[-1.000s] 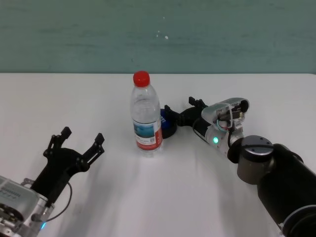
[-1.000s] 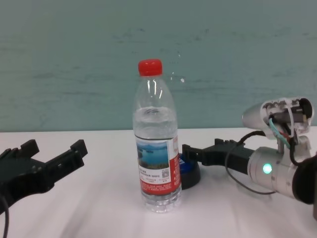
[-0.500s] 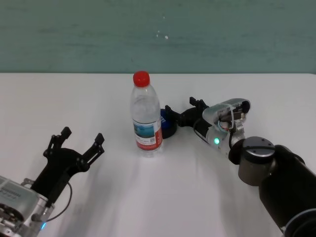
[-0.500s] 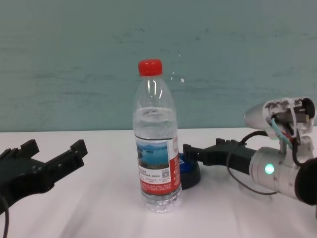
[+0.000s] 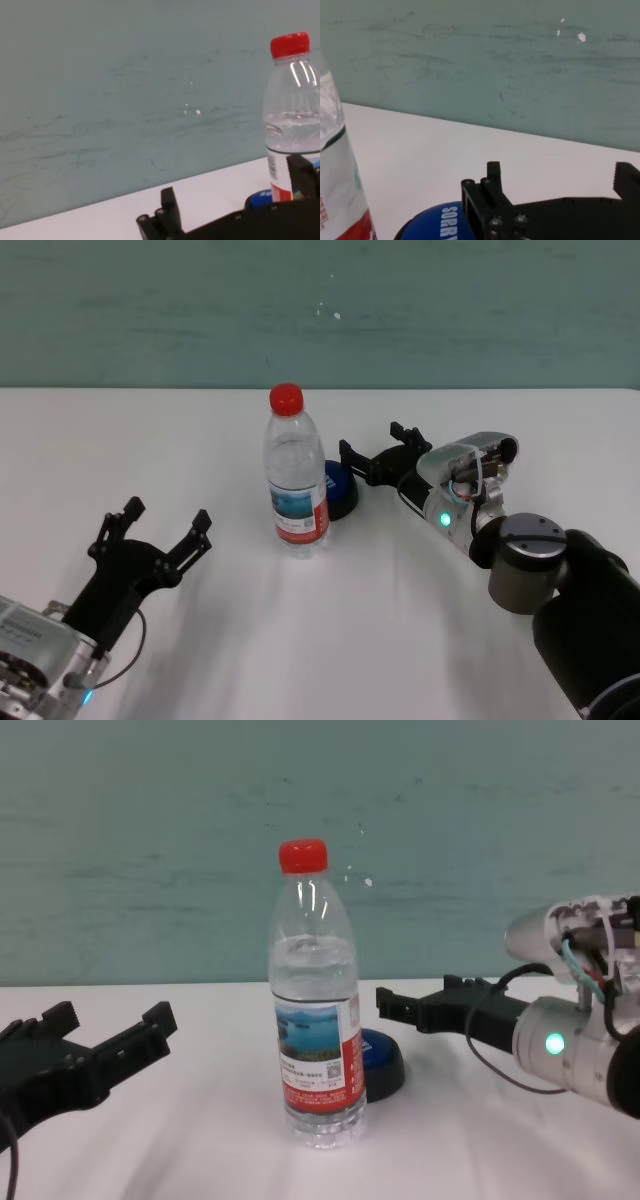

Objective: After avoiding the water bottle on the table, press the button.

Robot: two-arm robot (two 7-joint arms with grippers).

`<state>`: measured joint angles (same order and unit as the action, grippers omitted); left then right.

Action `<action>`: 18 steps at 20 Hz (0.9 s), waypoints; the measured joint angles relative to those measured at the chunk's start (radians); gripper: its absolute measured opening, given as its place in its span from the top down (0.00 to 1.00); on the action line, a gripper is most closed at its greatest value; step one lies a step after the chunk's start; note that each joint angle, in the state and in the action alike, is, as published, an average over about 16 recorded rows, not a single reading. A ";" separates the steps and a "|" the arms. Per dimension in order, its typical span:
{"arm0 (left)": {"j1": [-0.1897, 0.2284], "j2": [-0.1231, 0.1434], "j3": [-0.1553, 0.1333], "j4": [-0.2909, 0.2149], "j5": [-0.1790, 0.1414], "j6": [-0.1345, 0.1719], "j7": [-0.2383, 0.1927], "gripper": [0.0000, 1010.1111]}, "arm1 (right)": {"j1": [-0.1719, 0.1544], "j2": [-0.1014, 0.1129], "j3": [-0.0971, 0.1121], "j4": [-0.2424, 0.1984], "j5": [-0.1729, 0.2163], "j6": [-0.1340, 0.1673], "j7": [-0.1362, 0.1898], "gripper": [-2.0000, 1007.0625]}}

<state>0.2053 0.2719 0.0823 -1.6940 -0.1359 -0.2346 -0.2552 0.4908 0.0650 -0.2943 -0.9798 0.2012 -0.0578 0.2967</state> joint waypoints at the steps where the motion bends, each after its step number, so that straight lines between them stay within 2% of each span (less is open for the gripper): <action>1: 0.000 0.000 0.000 0.000 0.000 0.000 0.000 0.00 | -0.003 0.001 0.000 -0.007 0.000 0.000 -0.001 0.00; 18: 0.000 0.000 0.000 0.000 0.000 0.000 0.000 0.00 | -0.056 0.021 0.022 -0.103 0.008 -0.008 -0.026 0.00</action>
<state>0.2053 0.2719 0.0823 -1.6940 -0.1359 -0.2346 -0.2552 0.4351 0.0857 -0.2725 -1.0824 0.2089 -0.0658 0.2702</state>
